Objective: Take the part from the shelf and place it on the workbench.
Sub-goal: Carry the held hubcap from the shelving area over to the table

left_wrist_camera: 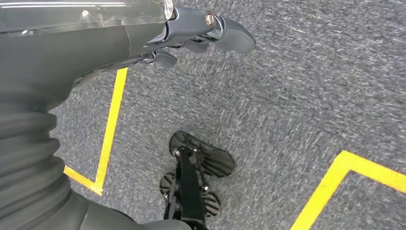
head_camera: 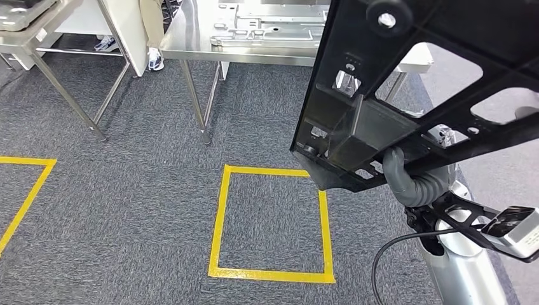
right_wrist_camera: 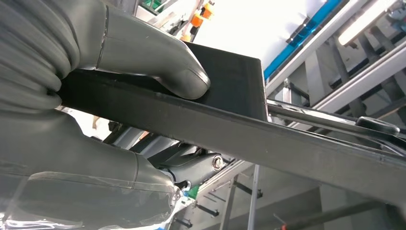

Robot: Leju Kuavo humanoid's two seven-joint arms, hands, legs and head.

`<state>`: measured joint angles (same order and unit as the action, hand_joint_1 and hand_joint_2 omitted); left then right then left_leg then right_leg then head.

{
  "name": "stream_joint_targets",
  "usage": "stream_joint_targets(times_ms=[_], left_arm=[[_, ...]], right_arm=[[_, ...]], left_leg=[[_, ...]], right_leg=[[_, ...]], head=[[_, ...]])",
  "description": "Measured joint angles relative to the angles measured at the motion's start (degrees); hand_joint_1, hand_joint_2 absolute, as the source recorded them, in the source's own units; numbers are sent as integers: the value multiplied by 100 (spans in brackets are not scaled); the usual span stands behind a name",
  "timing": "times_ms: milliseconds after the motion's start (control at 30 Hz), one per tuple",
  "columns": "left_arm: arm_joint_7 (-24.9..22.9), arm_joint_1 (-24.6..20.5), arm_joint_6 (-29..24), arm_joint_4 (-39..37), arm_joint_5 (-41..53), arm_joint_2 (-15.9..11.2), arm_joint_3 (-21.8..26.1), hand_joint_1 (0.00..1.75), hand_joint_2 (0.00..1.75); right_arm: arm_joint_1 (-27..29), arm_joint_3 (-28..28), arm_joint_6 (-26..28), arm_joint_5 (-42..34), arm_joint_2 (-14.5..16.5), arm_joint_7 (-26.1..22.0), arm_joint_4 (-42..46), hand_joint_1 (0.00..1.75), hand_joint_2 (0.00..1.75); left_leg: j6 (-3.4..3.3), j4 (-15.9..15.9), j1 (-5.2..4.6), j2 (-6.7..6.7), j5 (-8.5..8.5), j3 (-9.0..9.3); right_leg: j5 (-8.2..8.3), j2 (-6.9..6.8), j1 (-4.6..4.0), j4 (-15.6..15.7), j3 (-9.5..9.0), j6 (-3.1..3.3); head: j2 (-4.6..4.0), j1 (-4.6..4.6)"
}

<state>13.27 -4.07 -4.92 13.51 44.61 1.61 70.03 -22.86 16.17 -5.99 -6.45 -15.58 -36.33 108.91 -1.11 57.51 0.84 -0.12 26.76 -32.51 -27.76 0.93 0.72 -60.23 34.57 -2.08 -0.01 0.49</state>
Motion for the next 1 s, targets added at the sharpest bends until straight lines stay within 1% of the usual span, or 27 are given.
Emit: stream_joint_targets(times_ms=[33,67,100,133,167,200,233,267,300,333,400,433,467,500,533,600,633,667,700,733,767,800,833,867,900,967,1000], left_arm=[[6,-2,3,0,4,-1,0,0,175],[12,-2,4,0,7,-2,0,0,175],[18,-1,6,0,7,-3,0,0,175],[24,1,8,0,7,-4,0,0,175],[29,0,13,0,9,-5,0,0,175],[36,-1,17,0,11,-5,0,0,175],[43,-3,22,0,15,-5,0,0,175],[51,-5,26,0,19,-5,0,0,175],[58,-6,27,0,22,-5,0,0,175],[62,-5,27,0,25,-6,0,0,175],[66,-6,27,0,29,-7,0,0,175],[67,-10,27,0,34,-9,0,0,175],[69,-14,26,0,39,-11,0,0,175],[70,-18,26,0,44,-13,0,0,175],[72,-19,26,0,50,-16,0,0,175],[73,-11,26,0,60,-25,0,0,175],[72,-5,26,0,65,-30,0,0,175],[72,1,26,0,68,-32,0,0,175],[72,5,26,0,68,-32,0,0,175],[72,6,26,0,68,-35,0,0,175],[72,7,25,0,69,-40,0,0,175],[73,6,22,0,72,-46,0,0,175],[74,3,20,0,74,-52,0,0,175],[76,0,16,0,76,-56,0,0,175],[79,-3,14,0,78,-58,0,0,175],[81,-4,20,0,81,-61,0,0,175],[81,-6,25,0,84,-61,0,0,175]], right_arm=[[-14,1,5,-1,1,2,0,175,175],[-26,3,12,-1,2,7,-1,175,175],[-29,9,22,0,3,15,-3,175,175],[-28,19,33,3,5,26,-6,175,175],[-28,32,44,5,8,38,-9,175,175],[-29,42,53,9,10,46,-10,175,175],[-34,49,60,12,13,52,-11,175,175],[-44,53,67,15,16,55,-11,175,175],[-57,55,73,19,20,58,-11,175,175],[-68,58,80,24,23,62,-11,175,175],[-79,68,90,37,28,71,-10,175,175],[-79,73,93,46,30,75,-8,175,175],[-81,79,96,55,34,79,-3,175,175],[-87,83,99,63,40,82,1,175,175],[-90,86,102,70,50,84,4,175,175],[-90,91,107,79,68,85,5,175,175],[-84,95,111,86,79,85,4,175,175],[-79,101,115,91,87,86,4,175,175],[-76,109,120,95,98,86,4,175,175],[-74,118,127,99,109,87,5,175,175],[-73,126,134,102,120,87,5,175,175],[-77,133,145,105,132,87,5,175,175],[-79,139,158,112,140,89,5,175,175],[-80,146,169,120,149,92,5,175,175],[-82,154,177,127,156,95,7,175,175],[-81,167,184,141,167,99,10,175,175],[-93,170,186,146,169,101,14,175,175]], left_leg=[[-21,-9,4,10,-5,5],[-35,-10,1,20,-3,4],[-40,-8,-2,28,0,3],[-42,-7,-5,34,5,5],[-42,-5,-8,39,11,11],[-36,-4,-8,40,19,24],[-25,-4,-9,40,31,43],[-7,-2,-16,40,46,59],[18,1,-25,40,59,67],[47,3,-33,43,72,72],[114,-12,-39,57,89,81],[146,-16,-37,63,106,95],[174,29,-37,65,149,92],[196,182,-37,61,245,37],[213,460,-34,55,388,-88],[235,1256,-29,50,710,-506],[242,1560,-28,50,776,-698],[240,1663,-28,49,722,-799],[230,1538,-28,49,555,-788],[208,1190,-28,48,303,-660],[174,781,-31,38,83,-481],[140,422,-42,29,-58,-316],[109,185,-53,20,-119,-205],[79,80,-63,13,-101,-154],[55,42,-72,14,-79,-139],[-2,-1,-49,10,-65,-85],[-28,-22,-37,9,-59,-45]], right_leg=[[-170,-19,8,-319,147,-21],[-362,-32,10,-731,347,-39],[-506,-35,13,-1124,544,-52],[-562,-37,16,-1380,682,-59],[-496,-41,16,-1401,705,-56],[-330,-48,15,-1182,608,-44],[-104,-64,12,-771,411,-21],[68,-91,-2,-333,194,9],[181,-113,-19,6,33,41],[224,-128,-37,208,-59,70],[206,-117,-59,276,-74,125],[205,-107,-44,300,-93,153],[203,-99,-30,331,-127,187],[201,-96,-14,364,-167,219],[197,-95,-5,388,-207,248],[168,-88,-21,388,-241,287],[149,-76,-29,382,-255,294],[126,-62,-36,374,-272,296],[97,-46,-42,363,-300,291],[61,-33,-47,353,-338,283],[21,-25,-51,346,-377,271],[-15,-17,-61,336,-408,253],[-41,-12,-68,334,-425,230],[-51,-8,-72,325,-433,200],[-49,-4,-78,314,-436,168],[-75,-9,-70,238,-428,112],[-145,-14,-66,102,-371,91]], head=[[-1,3],[0,5],[0,4],[-1,3],[-1,4],[-1,4],[-1,5],[-1,4],[-1,3],[-1,1],[-1,-1],[-1,-2],[-1,-8],[-1,-18],[-1,-30],[-1,-48],[-1,-49],[-1,-49],[-1,-50],[-2,-49],[-2,-47],[-2,-44],[-1,-40],[-1,-38],[-1,-36],[-1,-36],[-1,-23]])
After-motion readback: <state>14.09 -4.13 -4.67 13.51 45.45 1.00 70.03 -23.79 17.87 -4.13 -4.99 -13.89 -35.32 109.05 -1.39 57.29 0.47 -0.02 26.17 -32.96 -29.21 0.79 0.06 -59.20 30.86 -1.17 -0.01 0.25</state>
